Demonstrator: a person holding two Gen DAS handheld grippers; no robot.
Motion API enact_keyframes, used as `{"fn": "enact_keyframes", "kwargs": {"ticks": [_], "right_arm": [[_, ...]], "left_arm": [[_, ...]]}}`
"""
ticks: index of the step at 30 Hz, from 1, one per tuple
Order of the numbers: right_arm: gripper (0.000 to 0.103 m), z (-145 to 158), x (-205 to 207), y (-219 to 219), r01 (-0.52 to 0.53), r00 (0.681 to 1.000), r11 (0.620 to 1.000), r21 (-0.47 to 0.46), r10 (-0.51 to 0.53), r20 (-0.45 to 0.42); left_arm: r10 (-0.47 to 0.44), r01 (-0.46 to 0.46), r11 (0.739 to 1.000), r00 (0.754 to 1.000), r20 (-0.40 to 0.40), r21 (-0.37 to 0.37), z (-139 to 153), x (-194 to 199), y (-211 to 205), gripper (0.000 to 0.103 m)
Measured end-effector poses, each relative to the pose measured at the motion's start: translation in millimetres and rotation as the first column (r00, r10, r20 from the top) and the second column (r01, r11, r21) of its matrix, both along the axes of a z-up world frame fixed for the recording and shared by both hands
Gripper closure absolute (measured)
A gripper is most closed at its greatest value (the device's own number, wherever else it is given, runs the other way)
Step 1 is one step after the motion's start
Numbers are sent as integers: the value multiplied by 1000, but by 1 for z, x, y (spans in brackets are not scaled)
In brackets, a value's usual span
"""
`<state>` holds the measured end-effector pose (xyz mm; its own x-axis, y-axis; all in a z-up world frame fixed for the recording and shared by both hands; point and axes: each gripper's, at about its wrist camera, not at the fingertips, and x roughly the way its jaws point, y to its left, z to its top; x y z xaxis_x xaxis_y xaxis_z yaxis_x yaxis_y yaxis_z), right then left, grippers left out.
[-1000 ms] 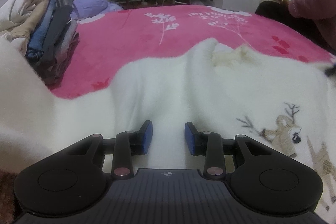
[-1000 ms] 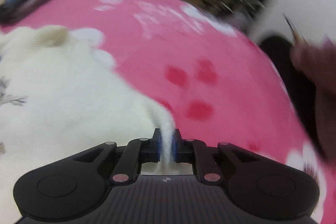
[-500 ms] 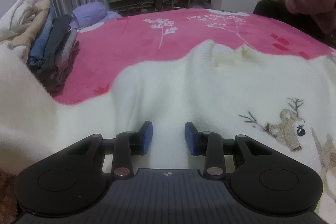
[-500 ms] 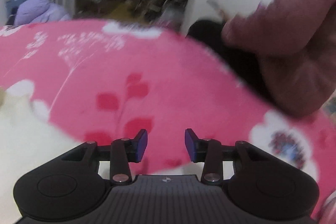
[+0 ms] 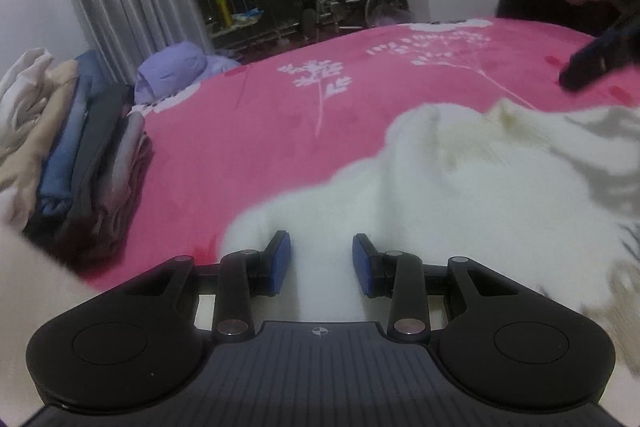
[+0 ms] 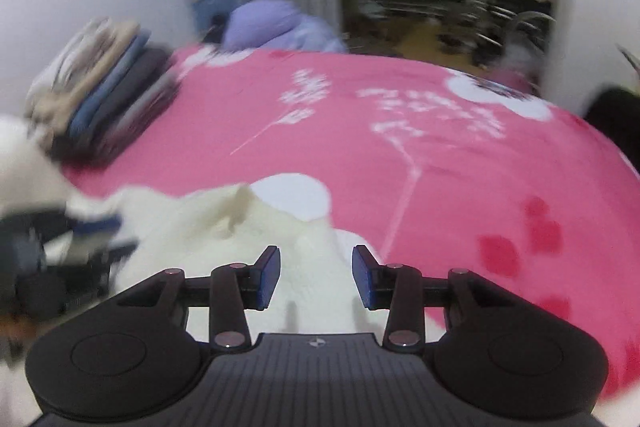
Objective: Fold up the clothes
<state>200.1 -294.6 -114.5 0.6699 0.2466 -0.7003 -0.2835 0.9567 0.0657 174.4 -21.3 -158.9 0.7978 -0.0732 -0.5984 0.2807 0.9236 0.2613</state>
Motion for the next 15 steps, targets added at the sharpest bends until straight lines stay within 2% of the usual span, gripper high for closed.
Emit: {"fn": "enact_keyframes", "kwargs": {"ticks": [1, 3, 5, 6, 7, 8, 9, 10, 13, 15], "right_arm": [[46, -5, 5, 6, -37, 999, 999, -19, 37, 3], [41, -17, 16, 14, -118, 993, 992, -42, 118, 1], [41, -31, 28, 26, -146, 989, 984, -99, 144, -30], [42, -38, 34, 33, -154, 988, 979, -132, 149, -49], [51, -46, 41, 36, -155, 987, 977, -149, 146, -71], [57, -50, 44, 36, -150, 987, 979, -138, 139, -85], [88, -49, 43, 34, -135, 989, 984, -118, 127, -71], [96, -44, 39, 30, -108, 994, 990, -93, 105, -31], [96, -35, 29, 4, -1, 998, 1000, 6, 1, 62], [97, -46, 32, -9, 38, 998, 999, 31, -39, 39]], "left_arm": [[-2, 2, 1000, 1000, -2, 7, -1, 7, -2, 68], [-4, 5, 1000, 1000, -5, 24, -4, 20, -4, 67], [22, -22, 1000, 1000, -7, 17, -7, 34, -3, 66], [37, -37, 999, 999, -5, 13, -9, 39, -2, 59], [54, -54, 999, 999, -3, 8, -10, 45, -1, 50], [76, -76, 997, 997, 0, -3, -12, 47, 2, 46], [92, -92, 995, 996, 3, -25, -13, 48, 7, 43], [106, -106, 993, 994, 5, -45, -13, 48, 11, 43], [121, -119, 991, 993, 19, -57, -14, 46, 14, 43], [126, -124, 990, 992, 21, -61, -14, 46, 15, 43]]}}
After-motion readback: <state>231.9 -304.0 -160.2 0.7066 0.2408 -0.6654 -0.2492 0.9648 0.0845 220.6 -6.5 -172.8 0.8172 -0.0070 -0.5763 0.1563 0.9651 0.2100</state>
